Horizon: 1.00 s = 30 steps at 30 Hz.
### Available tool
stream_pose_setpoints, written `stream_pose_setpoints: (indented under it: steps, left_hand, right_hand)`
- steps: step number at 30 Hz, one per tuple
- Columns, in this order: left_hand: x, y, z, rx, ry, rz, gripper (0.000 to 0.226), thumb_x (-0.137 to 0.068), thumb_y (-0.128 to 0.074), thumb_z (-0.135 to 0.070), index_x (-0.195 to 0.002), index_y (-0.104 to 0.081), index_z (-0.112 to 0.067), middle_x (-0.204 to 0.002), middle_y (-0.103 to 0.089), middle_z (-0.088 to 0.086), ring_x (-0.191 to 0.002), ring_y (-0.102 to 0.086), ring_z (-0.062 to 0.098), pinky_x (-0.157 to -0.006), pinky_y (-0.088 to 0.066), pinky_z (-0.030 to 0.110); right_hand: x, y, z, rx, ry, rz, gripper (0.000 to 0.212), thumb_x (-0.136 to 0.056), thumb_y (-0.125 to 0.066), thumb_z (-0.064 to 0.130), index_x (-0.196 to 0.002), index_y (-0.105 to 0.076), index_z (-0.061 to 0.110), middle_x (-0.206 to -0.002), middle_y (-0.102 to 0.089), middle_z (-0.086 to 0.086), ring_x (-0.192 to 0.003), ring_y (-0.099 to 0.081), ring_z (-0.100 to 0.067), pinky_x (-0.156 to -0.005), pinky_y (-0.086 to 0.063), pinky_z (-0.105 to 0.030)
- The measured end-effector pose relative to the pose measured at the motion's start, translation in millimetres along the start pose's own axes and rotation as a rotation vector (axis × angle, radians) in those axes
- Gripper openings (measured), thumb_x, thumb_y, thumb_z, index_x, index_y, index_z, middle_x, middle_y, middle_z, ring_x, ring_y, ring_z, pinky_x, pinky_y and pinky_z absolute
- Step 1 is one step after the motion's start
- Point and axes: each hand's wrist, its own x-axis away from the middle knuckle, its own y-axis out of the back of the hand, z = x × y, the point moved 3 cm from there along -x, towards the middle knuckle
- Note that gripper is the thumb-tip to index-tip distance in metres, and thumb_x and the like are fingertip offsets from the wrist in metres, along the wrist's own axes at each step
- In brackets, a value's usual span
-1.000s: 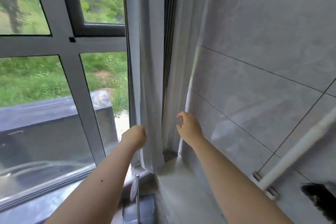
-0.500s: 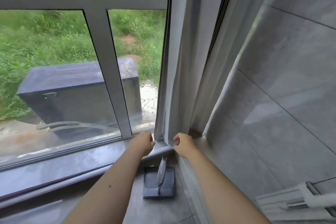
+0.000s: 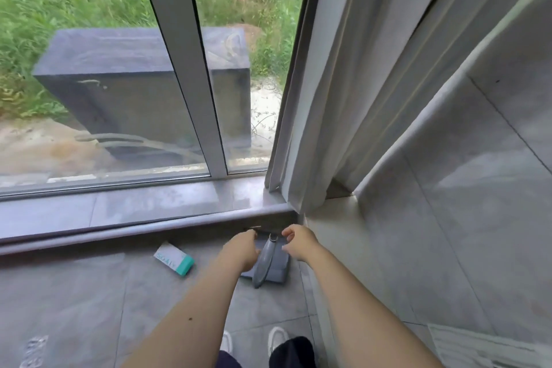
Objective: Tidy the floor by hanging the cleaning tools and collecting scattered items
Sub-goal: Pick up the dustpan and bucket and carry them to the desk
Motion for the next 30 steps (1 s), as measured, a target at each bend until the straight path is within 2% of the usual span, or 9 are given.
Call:
stream_pose_setpoints:
  steps: [5, 9, 11, 14, 19, 22, 26, 28, 30]
  left_hand:
    - [-10, -34, 8, 0.093, 0.155, 0.054, 0.047, -0.096, -0.046, -0.025, -0.138, -0.040, -0.005, -0.144, -0.046, 0.015, -0.131, -0.047, 0.029, -0.107, -0.039, 0.033]
    - [-18, -46, 9, 0.253, 0.188, 0.051, 0.041, -0.096, -0.047, -0.018, -0.134, -0.048, -0.002, -0.137, -0.052, 0.015, -0.124, -0.052, 0.030, -0.101, -0.041, 0.031]
    - [-21, -49, 8, 0.294, 0.173, 0.047, 0.026, -0.093, -0.046, -0.010, -0.113, -0.062, -0.003, -0.116, -0.061, 0.018, -0.104, -0.058, 0.030, -0.093, -0.046, 0.031]
    - [-19, -50, 9, 0.279, 0.175, 0.059, 0.014, -0.090, -0.047, -0.006, -0.087, -0.059, -0.013, -0.091, -0.057, 0.012, -0.082, -0.051, 0.025, -0.077, -0.046, 0.028]
    - [-4, -56, 19, 0.271, 0.197, 0.085, 0.022, -0.088, -0.054, -0.007, -0.106, -0.066, -0.008, -0.097, -0.058, 0.007, -0.089, -0.053, 0.022, -0.084, -0.046, 0.029]
    - [12, -56, 30, 0.300, 0.210, 0.074, 0.019, -0.086, -0.059, -0.008, -0.105, -0.063, -0.009, -0.097, -0.054, 0.006, -0.089, -0.050, 0.020, -0.088, -0.047, 0.031]
    - [37, -49, 53, 0.395, 0.216, 0.076, 0.013, -0.086, -0.060, -0.008, -0.096, -0.055, -0.014, -0.095, -0.052, 0.007, -0.086, -0.049, 0.020, -0.077, -0.044, 0.028]
    - [53, -44, 69, 0.442, 0.214, 0.092, 0.017, -0.085, -0.062, -0.006, -0.100, -0.057, -0.014, -0.096, -0.053, 0.007, -0.086, -0.050, 0.019, -0.082, -0.048, 0.029]
    - [67, -40, 83, 0.484, 0.212, 0.090, 0.021, -0.084, -0.064, -0.004, -0.099, -0.055, -0.015, -0.097, -0.055, 0.008, -0.087, -0.051, 0.019, -0.090, -0.051, 0.030]
  right_hand:
    - [-18, -15, -12, 0.055, -0.004, 0.075, 0.045, -0.091, -0.057, 0.013, -0.134, -0.048, 0.006, -0.139, -0.051, -0.014, -0.126, -0.050, -0.027, -0.104, -0.041, -0.029]
    - [-28, -27, -14, -0.006, -0.003, 0.132, 0.059, -0.092, -0.055, 0.015, -0.146, -0.033, 0.011, -0.144, -0.044, -0.013, -0.130, -0.047, -0.028, -0.106, -0.040, -0.031]
    - [-32, -32, -15, -0.070, -0.009, 0.148, 0.056, -0.093, -0.054, 0.017, -0.145, -0.034, 0.011, -0.141, -0.047, -0.014, -0.122, -0.052, -0.027, -0.098, -0.043, -0.028]
    - [-35, -38, -17, -0.201, -0.049, 0.147, 0.047, -0.092, -0.051, 0.016, -0.138, -0.043, 0.011, -0.126, -0.056, -0.014, -0.096, -0.055, -0.022, -0.083, -0.043, -0.027]
    - [-33, -47, -8, -0.260, -0.072, 0.156, 0.034, -0.093, -0.051, 0.012, -0.124, -0.059, 0.001, -0.122, -0.064, -0.016, -0.119, -0.058, -0.030, -0.088, -0.045, -0.033]
    - [-25, -58, 2, -0.234, -0.068, 0.169, 0.034, -0.093, -0.050, 0.009, -0.120, -0.058, -0.010, -0.107, -0.065, -0.027, -0.118, -0.057, -0.040, -0.066, -0.039, -0.029]
    - [-4, -72, 27, -0.211, -0.044, 0.207, 0.024, -0.091, -0.052, 0.008, -0.109, -0.067, 0.003, -0.085, -0.059, -0.013, -0.078, -0.059, -0.028, -0.053, -0.038, -0.022]
    - [9, -82, 41, -0.206, -0.043, 0.226, 0.019, -0.091, -0.050, 0.003, -0.087, -0.066, 0.011, -0.070, -0.054, -0.009, -0.057, -0.049, -0.022, -0.051, -0.038, -0.022]
    - [21, -92, 52, -0.201, -0.030, 0.234, 0.031, -0.090, -0.048, -0.001, -0.067, -0.059, 0.016, -0.060, -0.044, -0.005, -0.048, -0.039, -0.017, -0.047, -0.035, -0.020]
